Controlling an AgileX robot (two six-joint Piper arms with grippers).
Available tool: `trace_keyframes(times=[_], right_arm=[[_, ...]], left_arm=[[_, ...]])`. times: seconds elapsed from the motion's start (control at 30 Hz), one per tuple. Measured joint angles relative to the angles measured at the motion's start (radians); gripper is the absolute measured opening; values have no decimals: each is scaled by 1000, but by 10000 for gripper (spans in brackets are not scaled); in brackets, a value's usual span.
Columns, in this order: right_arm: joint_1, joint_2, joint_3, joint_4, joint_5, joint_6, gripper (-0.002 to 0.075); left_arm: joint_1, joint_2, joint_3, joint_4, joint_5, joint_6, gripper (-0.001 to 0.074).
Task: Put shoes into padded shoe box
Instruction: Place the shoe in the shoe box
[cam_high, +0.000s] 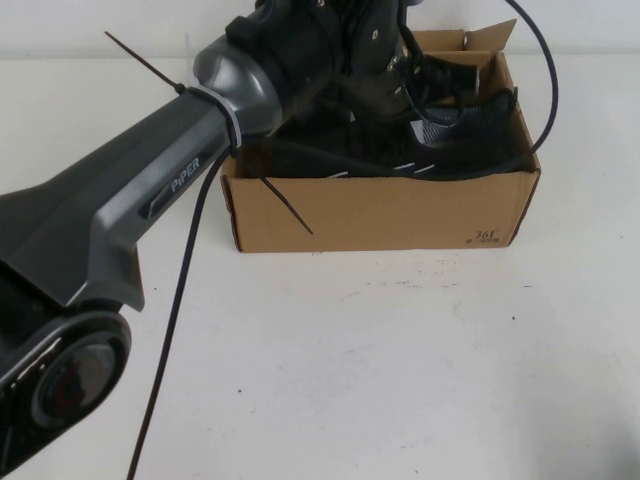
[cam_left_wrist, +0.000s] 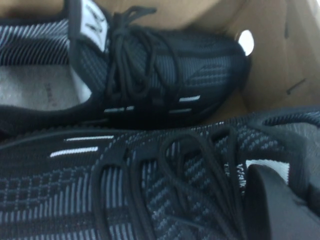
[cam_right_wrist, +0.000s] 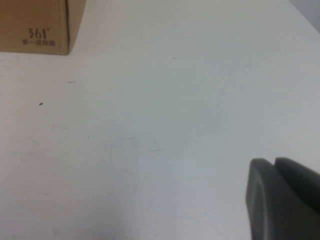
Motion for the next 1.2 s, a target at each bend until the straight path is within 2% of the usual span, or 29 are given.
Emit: trace_keyframes(times=[0.7, 0.83, 0.97, 1.2], right_arm=[[0, 0, 0, 0, 0, 0, -7], [0, 0, 0, 0, 0, 0, -7], [0, 0, 0, 0, 0, 0, -7], [0, 0, 0, 0, 0, 0, -7]], left_arm=[[15, 60, -2, -7, 5, -17, 2], [19, 67, -2, -55, -13, 59, 16], [21, 68, -2, -141, -26, 166, 108], [21, 66, -9, -174, -34, 216, 432]])
